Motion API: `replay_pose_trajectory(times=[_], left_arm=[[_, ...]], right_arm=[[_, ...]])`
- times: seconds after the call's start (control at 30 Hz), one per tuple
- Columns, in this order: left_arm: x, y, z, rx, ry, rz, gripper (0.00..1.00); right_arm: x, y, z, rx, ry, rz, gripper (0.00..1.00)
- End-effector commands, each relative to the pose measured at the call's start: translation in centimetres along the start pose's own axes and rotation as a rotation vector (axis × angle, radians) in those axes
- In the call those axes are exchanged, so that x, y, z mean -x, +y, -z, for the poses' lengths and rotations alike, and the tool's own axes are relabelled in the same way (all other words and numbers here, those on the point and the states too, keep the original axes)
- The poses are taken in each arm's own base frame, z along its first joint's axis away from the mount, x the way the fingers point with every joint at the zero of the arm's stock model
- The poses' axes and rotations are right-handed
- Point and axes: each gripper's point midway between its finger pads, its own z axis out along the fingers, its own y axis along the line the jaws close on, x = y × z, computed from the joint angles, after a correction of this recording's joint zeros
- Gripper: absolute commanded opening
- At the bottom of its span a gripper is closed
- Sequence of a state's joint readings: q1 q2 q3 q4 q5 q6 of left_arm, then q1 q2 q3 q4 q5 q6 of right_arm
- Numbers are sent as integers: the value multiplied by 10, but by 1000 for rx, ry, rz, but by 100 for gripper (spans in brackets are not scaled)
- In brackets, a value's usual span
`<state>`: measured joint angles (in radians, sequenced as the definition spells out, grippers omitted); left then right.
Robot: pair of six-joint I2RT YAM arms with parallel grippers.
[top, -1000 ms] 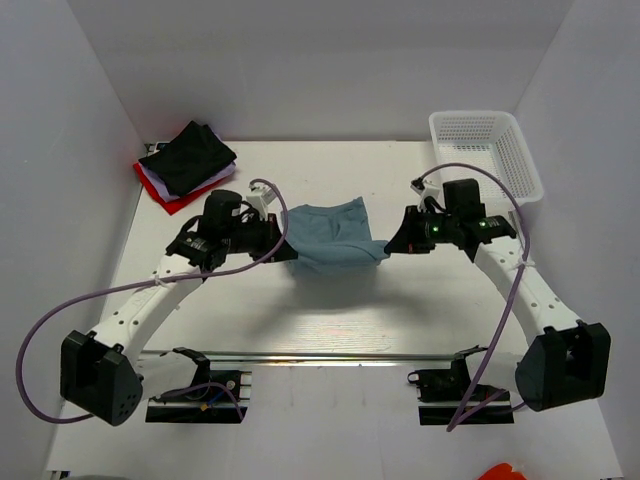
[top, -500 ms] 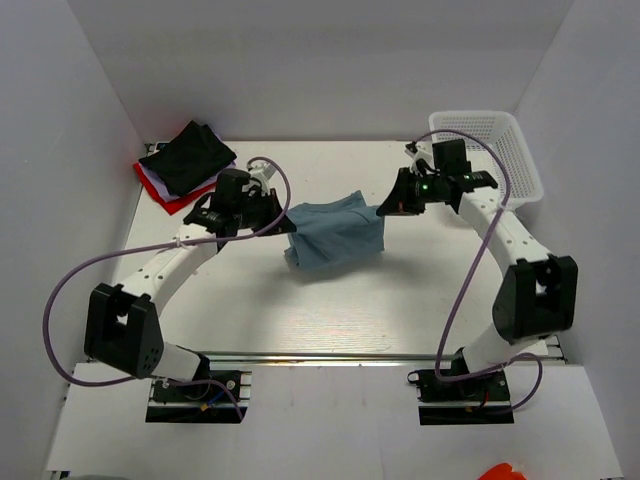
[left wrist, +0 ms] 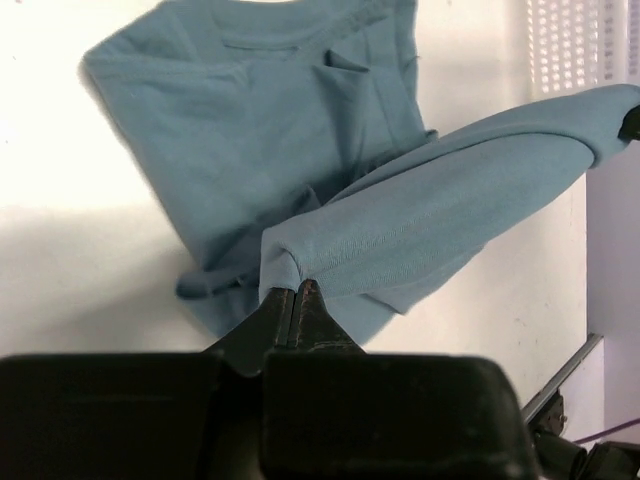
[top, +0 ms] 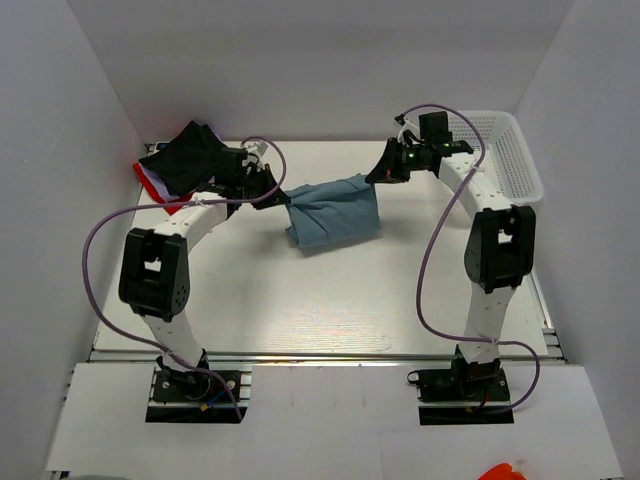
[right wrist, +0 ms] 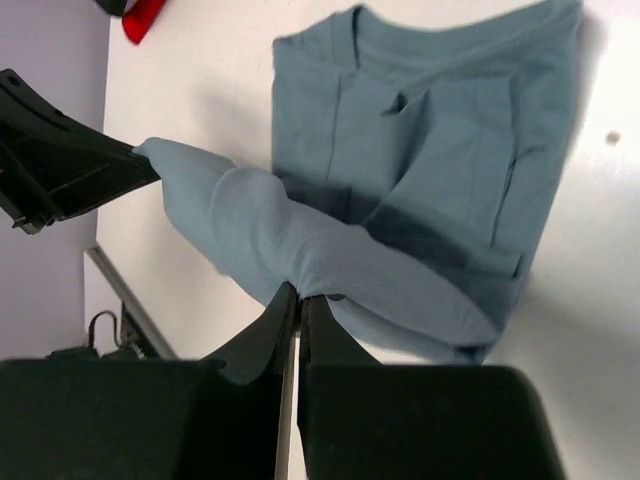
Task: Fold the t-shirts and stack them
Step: Fold the long partially folded tshirt into a neat square
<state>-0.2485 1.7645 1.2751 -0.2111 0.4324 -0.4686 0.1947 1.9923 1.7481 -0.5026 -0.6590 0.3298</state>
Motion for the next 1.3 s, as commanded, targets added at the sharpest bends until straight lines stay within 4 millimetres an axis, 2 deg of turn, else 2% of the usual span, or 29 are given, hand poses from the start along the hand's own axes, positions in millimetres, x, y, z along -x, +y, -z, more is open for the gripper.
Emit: replay_pose_trajectory(times=[0.0, 0.03, 0.07, 0.1, 0.13, 0.2, 0.23, 0.27, 0.3, 0.33, 0.37, 0.53, 0.57, 0.6, 0.63, 0.67, 0.7, 0.77, 0.8, 0.83, 0.87, 0.9, 0.93, 0.97, 1.0, 1.07, 1.1, 1.17, 1.27], left_arm=[[51, 2, -5, -34, -104, -25, 0], [56, 0, -11, -58, -111, -35, 0], [54, 9, -24, -75, -93, -27, 0], [64, -4, -27, -137, -95, -48, 0], [68, -7, -32, -162, -88, -53, 0], [79, -9, -34, -186, -88, -64, 0], [78, -10, -34, -194, -84, -65, 0], [75, -7, -36, -196, -89, -69, 0], [74, -7, -37, -208, -93, -75, 0], [79, -11, -34, -217, -111, -87, 0], [81, -12, -34, -220, -119, -93, 0], [94, -7, -52, -228, -141, -116, 0], [101, -13, -53, -249, -153, -131, 0], [104, -10, -58, -255, -164, -139, 0], [103, -9, -62, -254, -162, -138, 0], [117, -4, -62, -235, -203, -146, 0], [122, -1, -67, -230, -216, -150, 0], [127, 14, -93, -215, -206, -138, 0], [131, 27, -102, -192, -208, -126, 0], [145, 25, -109, -202, -245, -125, 0], [131, 46, -135, -195, -224, -98, 0], [134, 51, -146, -202, -234, -93, 0], [153, 38, -146, -245, -255, -102, 0], [154, 38, -153, -267, -247, -110, 0], [144, 48, -169, -278, -223, -92, 0], [154, 42, -167, -298, -257, -99, 0], [150, 54, -172, -255, -270, -81, 0], [136, 56, -179, -252, -247, -73, 0], [115, 39, -182, -306, -174, -89, 0]], right_arm=[[37, -15, -9, -1, -85, 80, 0], [48, -13, -11, 18, -114, 120, 0], [50, -22, -23, 17, -106, 105, 0], [53, -23, -24, 27, -110, 115, 0], [57, -18, -23, 56, -112, 132, 0], [64, -8, -21, 85, -143, 165, 0], [54, -10, -22, 84, -128, 152, 0], [60, -4, -14, 76, -161, 176, 0], [62, -7, -11, 52, -180, 182, 0], [53, -13, -10, 32, -177, 170, 0], [60, -13, -9, 17, -210, 189, 0], [66, -17, -21, 62, -183, 180, 0], [74, -10, -19, 86, -195, 196, 0], [74, -20, -31, 90, -193, 191, 0], [78, -22, -31, 89, -204, 194, 0], [84, -28, -34, 87, -218, 198, 0], [93, -31, -37, 91, -255, 204, 0], [97, -51, -52, 91, -266, 180, 0], [108, -51, -52, 108, -298, 162, 0], [111, -76, -71, 110, -314, 154, 0], [117, -81, -77, 109, -332, 137, 0], [147, -68, -69, 119, -397, 152, 0], [131, -111, -97, 89, -361, 79, 0], [134, -114, -101, 105, -365, 34, 0], [141, -114, -102, 123, -381, 20, 0], [142, -123, -107, 94, -400, -9, 0], [135, -124, -109, 71, -393, -5, 0], [126, -130, -111, 29, -385, -24, 0], [96, -135, -120, -22, -283, -92, 0]])
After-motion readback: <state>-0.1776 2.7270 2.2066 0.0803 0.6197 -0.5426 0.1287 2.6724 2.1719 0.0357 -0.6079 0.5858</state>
